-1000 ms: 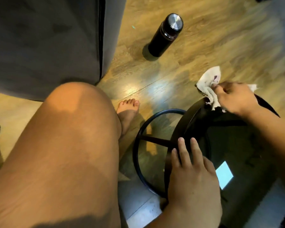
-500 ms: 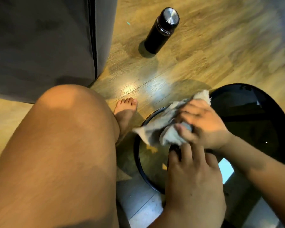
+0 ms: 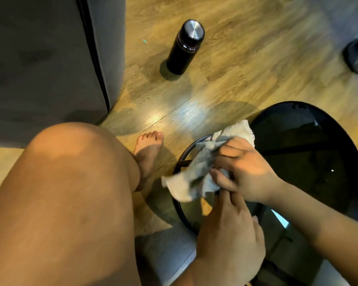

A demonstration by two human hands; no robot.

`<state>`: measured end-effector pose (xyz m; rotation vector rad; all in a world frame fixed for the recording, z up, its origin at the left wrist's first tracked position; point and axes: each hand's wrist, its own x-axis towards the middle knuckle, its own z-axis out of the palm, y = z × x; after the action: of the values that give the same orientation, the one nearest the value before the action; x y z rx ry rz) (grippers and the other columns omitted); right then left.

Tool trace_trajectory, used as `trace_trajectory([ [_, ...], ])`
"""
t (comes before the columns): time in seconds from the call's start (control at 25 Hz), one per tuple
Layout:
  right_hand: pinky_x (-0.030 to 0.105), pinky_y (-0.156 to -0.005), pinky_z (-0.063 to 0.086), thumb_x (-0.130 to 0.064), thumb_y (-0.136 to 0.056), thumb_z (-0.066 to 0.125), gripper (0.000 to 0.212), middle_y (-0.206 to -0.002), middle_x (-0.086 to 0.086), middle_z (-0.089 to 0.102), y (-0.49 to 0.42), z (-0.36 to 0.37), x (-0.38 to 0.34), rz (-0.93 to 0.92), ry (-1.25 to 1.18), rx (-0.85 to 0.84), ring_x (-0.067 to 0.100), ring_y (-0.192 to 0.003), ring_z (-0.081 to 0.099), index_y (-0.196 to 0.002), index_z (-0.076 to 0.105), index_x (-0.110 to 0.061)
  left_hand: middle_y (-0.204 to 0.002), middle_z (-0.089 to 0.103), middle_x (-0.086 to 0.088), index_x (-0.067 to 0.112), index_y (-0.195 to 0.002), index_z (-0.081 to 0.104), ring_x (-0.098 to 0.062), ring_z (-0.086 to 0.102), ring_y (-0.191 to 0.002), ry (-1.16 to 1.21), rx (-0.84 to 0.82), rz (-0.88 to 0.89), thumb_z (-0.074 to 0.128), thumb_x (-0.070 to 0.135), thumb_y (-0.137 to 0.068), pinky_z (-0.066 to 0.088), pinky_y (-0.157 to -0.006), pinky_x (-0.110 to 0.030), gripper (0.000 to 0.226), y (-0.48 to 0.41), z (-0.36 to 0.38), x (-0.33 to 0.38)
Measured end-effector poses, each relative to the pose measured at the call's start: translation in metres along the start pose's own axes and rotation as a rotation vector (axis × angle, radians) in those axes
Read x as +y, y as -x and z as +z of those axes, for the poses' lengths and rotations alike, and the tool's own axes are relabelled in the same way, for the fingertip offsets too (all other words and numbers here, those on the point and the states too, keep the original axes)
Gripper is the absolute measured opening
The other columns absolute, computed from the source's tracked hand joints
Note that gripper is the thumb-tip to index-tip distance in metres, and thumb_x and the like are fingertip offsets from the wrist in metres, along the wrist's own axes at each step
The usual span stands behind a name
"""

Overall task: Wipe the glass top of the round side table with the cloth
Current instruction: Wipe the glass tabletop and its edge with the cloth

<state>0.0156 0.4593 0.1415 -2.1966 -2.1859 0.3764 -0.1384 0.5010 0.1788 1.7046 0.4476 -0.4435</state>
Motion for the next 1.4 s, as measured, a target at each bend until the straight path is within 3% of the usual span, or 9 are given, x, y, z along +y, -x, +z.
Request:
trace_trajectory([
  [0.12,0.04,-0.093,0.042,-0.035,-0.098,0.045,0.037,-0.096,0.012,0.067,-0.007,-0.008,0.047,-0.034,0.077,-0.013,0.033,-0.096,0.059,-0.095,0.071,-0.009,-0.164,-0.01,-0.001,0.018,-0.156,0.001,-0.018,0.009,-0.15,0.066,0.17,-0.108,0.046,0.039,-0.1,0.029,-0.113,-0.032,0.075,-0.022,-0.001,-0.027],
  [0.24,0.039,-0.086,0.04,-0.043,-0.099,0.029,0.049,-0.095,0.018,0.065,-0.016,-0.018,0.129,0.363,0.087,0.086,0.037,-0.098,0.058,-0.093,0.064,-0.01,-0.165,-0.007,0.002,0.027,-0.154,-0.014,-0.022,0.006,-0.149,-0.221,0.174,-0.269,0.028,0.049,-0.094,0.025,-0.117,-0.054,0.076,-0.116,0.019,-0.161],
  [0.36,0.042,-0.083,0.042,-0.048,-0.1,0.025,0.047,-0.096,0.025,0.065,0.005,-0.026,0.203,0.799,-0.005,0.12,0.041,-0.099,0.059,-0.08,0.053,-0.017,-0.167,-0.002,-0.009,0.037,-0.155,-0.001,-0.039,0.017,-0.147,-0.297,0.34,0.027,0.017,0.068,-0.08,0.021,-0.107,-0.07,0.084,-0.208,0.05,-0.311],
  [0.48,0.044,-0.092,0.042,-0.05,-0.103,0.024,0.056,-0.111,0.027,0.065,0.046,-0.027,0.238,1.025,-0.048,0.201,0.042,-0.11,0.057,-0.097,0.062,-0.01,-0.157,0.032,-0.019,0.027,-0.146,0.043,-0.038,0.031,-0.144,-0.486,0.595,0.243,0.06,0.052,-0.071,0.034,-0.108,-0.059,0.081,-0.088,0.077,-0.118],
  [0.6,0.045,-0.096,0.041,-0.052,-0.102,0.02,0.06,-0.12,0.026,0.063,0.068,-0.016,0.251,1.148,-0.035,0.264,0.043,-0.116,0.055,-0.122,0.061,-0.014,-0.147,0.043,-0.03,0.013,-0.127,0.062,-0.05,0.033,-0.139,-0.63,0.375,0.2,0.085,0.046,-0.05,0.027,-0.111,-0.064,0.087,-0.068,0.06,-0.015],
  [0.72,0.043,-0.092,0.039,-0.055,-0.1,0.016,0.062,-0.113,0.023,0.063,0.071,-0.012,0.261,1.092,-0.034,0.301,0.04,-0.112,0.055,-0.11,0.063,-0.016,-0.158,0.001,-0.035,0.013,-0.153,0.024,-0.05,-0.011,-0.147,-1.101,0.241,0.287,0.049,0.057,-0.091,-0.008,-0.112,-0.07,0.08,-0.119,0.065,0.023],
  [0.84,0.043,-0.094,0.038,-0.054,-0.1,0.017,0.057,-0.112,0.022,0.062,0.089,-0.009,0.276,1.056,-0.038,0.303,0.038,-0.113,0.055,-0.102,0.062,-0.02,-0.159,-0.019,-0.028,0.021,-0.157,-0.002,-0.04,-0.028,-0.145,-1.183,0.266,0.414,0.016,0.059,-0.098,-0.015,-0.113,-0.064,0.072,-0.153,0.075,0.033],
  [1.16,0.04,-0.082,0.037,-0.059,-0.098,0.015,0.064,-0.123,0.021,0.061,0.229,0.005,0.285,1.432,-0.166,0.29,0.039,-0.115,0.053,-0.121,0.056,-0.016,-0.165,0.003,-0.017,0.028,-0.156,0.015,-0.028,-0.011,-0.152,-1.225,0.327,0.366,0.017,0.066,-0.095,0.002,-0.121,-0.057,0.073,-0.154,0.076,0.031],
  [1.4,0.045,-0.102,0.038,-0.058,-0.099,0.016,0.072,-0.141,0.026,0.048,0.312,0.017,0.219,1.62,-0.233,0.239,0.041,-0.129,0.045,-0.141,0.041,-0.005,-0.165,0.004,-0.016,0.028,-0.156,0.019,-0.027,-0.009,-0.152,-1.192,0.338,0.353,0.013,0.069,-0.091,-0.001,-0.122,-0.053,0.077,-0.15,0.078,0.04],
])
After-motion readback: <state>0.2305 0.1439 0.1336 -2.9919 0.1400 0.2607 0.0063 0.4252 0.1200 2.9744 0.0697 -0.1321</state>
